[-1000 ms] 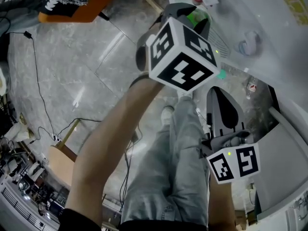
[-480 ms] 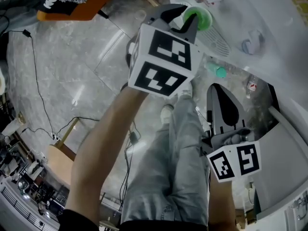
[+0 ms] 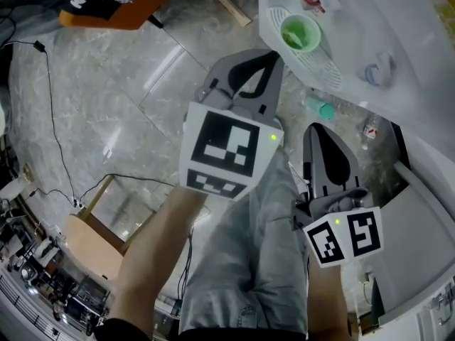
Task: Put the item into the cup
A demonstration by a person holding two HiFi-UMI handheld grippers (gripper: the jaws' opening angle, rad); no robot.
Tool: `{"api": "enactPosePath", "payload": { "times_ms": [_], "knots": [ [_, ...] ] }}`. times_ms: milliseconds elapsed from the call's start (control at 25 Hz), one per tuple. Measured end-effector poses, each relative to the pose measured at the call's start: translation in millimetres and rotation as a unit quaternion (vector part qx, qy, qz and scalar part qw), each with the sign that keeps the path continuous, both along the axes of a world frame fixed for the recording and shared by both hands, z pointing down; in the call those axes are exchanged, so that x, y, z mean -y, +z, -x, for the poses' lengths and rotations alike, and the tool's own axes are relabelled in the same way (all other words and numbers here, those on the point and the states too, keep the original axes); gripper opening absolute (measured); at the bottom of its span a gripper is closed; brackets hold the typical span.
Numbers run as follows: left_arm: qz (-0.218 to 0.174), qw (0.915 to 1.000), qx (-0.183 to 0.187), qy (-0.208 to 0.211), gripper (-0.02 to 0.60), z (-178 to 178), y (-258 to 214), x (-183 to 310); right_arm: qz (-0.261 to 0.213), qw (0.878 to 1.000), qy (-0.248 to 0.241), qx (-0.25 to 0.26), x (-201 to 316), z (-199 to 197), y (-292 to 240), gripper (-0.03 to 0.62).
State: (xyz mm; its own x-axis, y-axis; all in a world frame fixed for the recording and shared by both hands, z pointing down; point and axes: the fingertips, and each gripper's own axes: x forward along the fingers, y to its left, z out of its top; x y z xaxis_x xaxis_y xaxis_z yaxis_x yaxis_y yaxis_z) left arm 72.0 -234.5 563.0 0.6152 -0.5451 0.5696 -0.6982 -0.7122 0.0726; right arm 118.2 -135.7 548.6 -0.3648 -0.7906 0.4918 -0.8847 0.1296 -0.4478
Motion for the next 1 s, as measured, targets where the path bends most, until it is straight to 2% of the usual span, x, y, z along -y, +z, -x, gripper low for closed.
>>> {"api": "enactPosePath", "payload": {
  "times_ms": [120, 200, 360, 640, 800, 1000],
  "knots": [
    [-0.023, 0.9996, 0.018, 0.004, 0.014, 7, -6, -17, -0.006, 1.0, -0.006, -0.003, 0, 6, -4, 0.012],
    [-0.02, 0.9995, 0.025, 0.006, 0.014, 13, -6, -34, -0.007, 1.0, -0.006, -0.005, -4, 10, -7, 0.012],
    [-0.018, 0.9998, 0.001, 0.004, 0.014, 25, -21, -57, -0.017, 1.0, -0.019, -0.017, -10, 26, -13, 0.012],
    [-0.017, 0.9998, 0.005, -0.012, 0.014, 54, -41, -114, -0.025, 0.997, -0.055, -0.044, -31, 54, -13, 0.012],
    [-0.025, 0.9988, 0.034, -0.025, 0.014, 90, -52, -149, -0.04, 0.991, -0.106, -0.072, -51, 81, -28, 0.012],
    [-0.024, 0.9977, 0.022, -0.059, 0.014, 123, -83, -185, -0.053, 0.984, -0.148, -0.088, -74, 108, -62, 0.012]
  ]
}}
